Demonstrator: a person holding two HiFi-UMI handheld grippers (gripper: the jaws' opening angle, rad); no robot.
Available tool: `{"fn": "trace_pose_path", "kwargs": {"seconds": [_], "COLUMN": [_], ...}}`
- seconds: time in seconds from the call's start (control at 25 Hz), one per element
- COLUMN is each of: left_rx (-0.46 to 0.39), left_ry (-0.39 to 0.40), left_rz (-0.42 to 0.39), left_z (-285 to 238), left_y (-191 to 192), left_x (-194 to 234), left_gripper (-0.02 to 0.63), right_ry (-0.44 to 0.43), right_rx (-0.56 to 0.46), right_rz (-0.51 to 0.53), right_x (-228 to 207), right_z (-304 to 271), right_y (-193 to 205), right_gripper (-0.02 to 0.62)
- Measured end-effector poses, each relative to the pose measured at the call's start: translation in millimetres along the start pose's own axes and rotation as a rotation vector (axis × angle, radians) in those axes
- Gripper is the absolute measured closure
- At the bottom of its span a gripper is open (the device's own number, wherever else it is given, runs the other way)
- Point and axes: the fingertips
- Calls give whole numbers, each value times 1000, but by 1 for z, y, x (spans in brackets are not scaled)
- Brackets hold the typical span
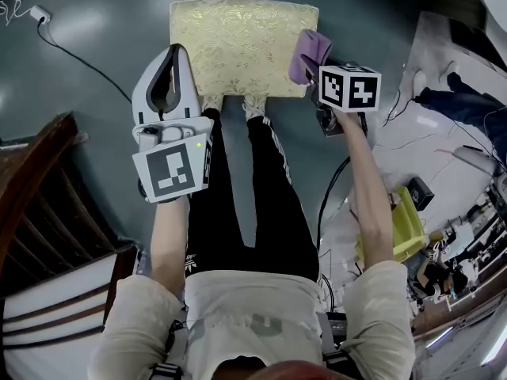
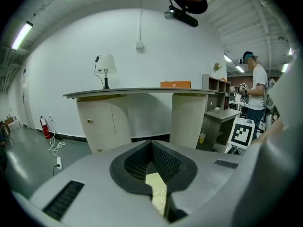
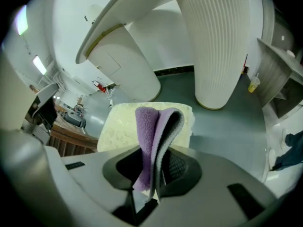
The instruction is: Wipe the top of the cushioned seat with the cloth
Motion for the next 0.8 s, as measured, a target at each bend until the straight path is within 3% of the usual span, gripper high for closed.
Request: {"fn": "trace_pose_path", "kwargs": {"seconds": [0.2,0.48,0.6,0.8], "left_rx": [-14,-9,18,27], "left_ry": [-19,-43,-52,-68], "left_rz": [-18,2,4,-6], "left_z": [8,27,33,35], "left_y": [-4,0,10,18], "left_x": [20,53,71,99], "left_gripper": [600,599,599,598], "right_ry": [-161,-374,-409,-379], "right_rx": [-45,-6,44,110], "right_rz": [54,82,110,139], "right_x": [93,238,276,294], "right_z": [-15,-61,-80,-118], "right_y": [-19,-7,10,39], "right_gripper": [499,499,500,500]}}
Point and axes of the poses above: the fingertips, and each gripper's own axes: z backward along the fingers, x to its left, y out of its underside, and after that the axes turned 3 degrees about -x, right-handed
